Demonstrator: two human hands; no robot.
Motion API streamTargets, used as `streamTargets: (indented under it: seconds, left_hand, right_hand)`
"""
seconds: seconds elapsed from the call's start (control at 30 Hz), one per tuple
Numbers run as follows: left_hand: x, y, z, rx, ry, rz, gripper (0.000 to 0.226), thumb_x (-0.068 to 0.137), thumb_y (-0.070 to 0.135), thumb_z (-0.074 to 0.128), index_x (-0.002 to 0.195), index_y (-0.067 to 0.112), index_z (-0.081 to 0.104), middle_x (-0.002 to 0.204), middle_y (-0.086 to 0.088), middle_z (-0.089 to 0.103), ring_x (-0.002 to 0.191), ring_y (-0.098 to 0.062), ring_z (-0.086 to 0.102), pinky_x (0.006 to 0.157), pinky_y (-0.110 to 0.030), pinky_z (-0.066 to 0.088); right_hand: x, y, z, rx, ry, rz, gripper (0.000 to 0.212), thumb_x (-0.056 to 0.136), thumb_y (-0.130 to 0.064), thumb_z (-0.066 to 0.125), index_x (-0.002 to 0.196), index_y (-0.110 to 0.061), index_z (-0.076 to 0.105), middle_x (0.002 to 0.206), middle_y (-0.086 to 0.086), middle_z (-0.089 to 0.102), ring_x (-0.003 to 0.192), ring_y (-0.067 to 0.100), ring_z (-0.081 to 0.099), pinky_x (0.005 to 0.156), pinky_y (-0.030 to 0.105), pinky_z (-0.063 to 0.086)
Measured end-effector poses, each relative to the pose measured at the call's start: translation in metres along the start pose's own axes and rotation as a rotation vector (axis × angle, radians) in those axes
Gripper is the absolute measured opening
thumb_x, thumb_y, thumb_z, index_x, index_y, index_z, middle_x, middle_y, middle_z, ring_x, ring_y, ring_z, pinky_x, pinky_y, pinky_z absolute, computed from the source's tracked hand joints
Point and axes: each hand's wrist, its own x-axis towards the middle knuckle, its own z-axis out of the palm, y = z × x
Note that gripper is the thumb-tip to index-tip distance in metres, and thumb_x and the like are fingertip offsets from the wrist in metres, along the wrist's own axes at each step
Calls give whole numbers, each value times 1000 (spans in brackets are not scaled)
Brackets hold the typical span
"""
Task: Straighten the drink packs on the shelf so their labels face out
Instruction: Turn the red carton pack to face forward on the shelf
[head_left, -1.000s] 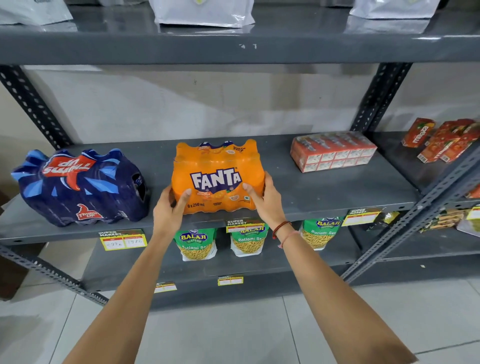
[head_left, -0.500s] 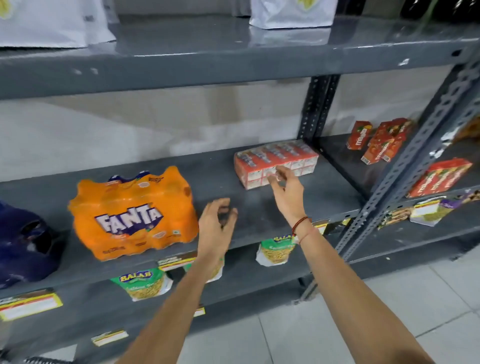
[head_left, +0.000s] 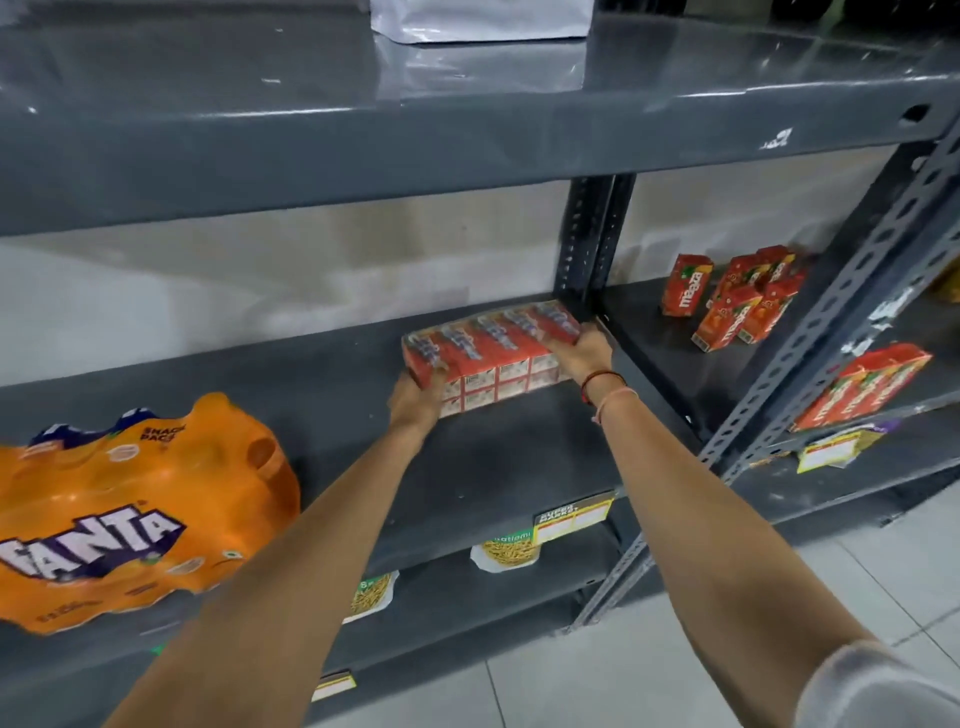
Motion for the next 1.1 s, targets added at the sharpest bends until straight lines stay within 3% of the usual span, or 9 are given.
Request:
streamTargets:
  seconds: [0.13,0.27,0.37,0.5,0.67,0.77,0.87,1.03,1.1]
  left_hand:
    - [-21,-10,1,-252,-17,113,50,90,25,58,135,12,42,119,5,56,103,-8,55,95,-24,42]
    - [-38,-37,-4,-115,-50,348,60,86,25,60,139,20,33,120,18,56,106,10,56,90,-9,44]
    - [-48,-51,-10,55,-24,376,65,85,24,62,141,19,30,127,14,54,117,0,52,101,-23,41]
    - [-52,-49,-10,236,48,344,54,89,21,59,137,11,36,132,-8,57,122,-26,53,102,-38,39]
    - [-99,-36,17,94,255,351,50,86,12,61,133,12,43,131,-8,51,117,-10,47,107,-33,39]
    - [-124,-29,49,48,-6,304,56,90,15,56,141,12,34,142,-4,46,128,-15,45,110,-32,34]
    - [-129,-14,73,81,-325,242,72,92,16,54,150,24,10,142,6,41,121,-11,50,104,-25,35]
    - [-121,-7,99,43,-461,195,111,77,33,73,148,22,-12,156,-3,23,141,-20,27,110,-31,26]
    - [-119,-13,101,52,-452,208,121,69,38,79,148,21,-12,157,-5,16,143,-21,21,116,-37,23]
  right_hand:
    - [-27,20,-5,237,34,-118,46,80,-30,72,115,-5,53,114,13,62,102,25,60,91,32,46]
    - [-63,47,-19,276,81,-199,53,77,-21,75,120,-7,47,112,7,59,98,15,56,86,17,44]
    - [-87,63,-32,122,136,-203,59,66,-25,84,111,-5,51,102,0,61,92,11,55,76,13,40]
    - [-97,66,-36,112,146,-177,67,65,-24,85,120,-6,50,119,10,64,110,20,58,89,22,39]
    - [-96,44,-53,471,93,-109,69,81,-45,64,138,-15,37,141,3,47,126,14,47,106,27,37]
    - [-83,24,-61,576,-109,-60,67,80,-67,44,128,-19,44,108,-7,63,88,-1,64,89,19,47]
    - [-73,25,-59,497,-273,-35,93,65,-86,40,122,-14,54,110,10,70,96,19,70,94,38,50]
    - [-89,37,-56,531,-164,-26,67,90,-65,27,122,-12,54,107,9,71,86,11,72,71,22,55]
    - [-104,44,-52,537,-64,-31,67,89,-67,29,115,-14,61,105,4,71,89,10,70,78,24,50]
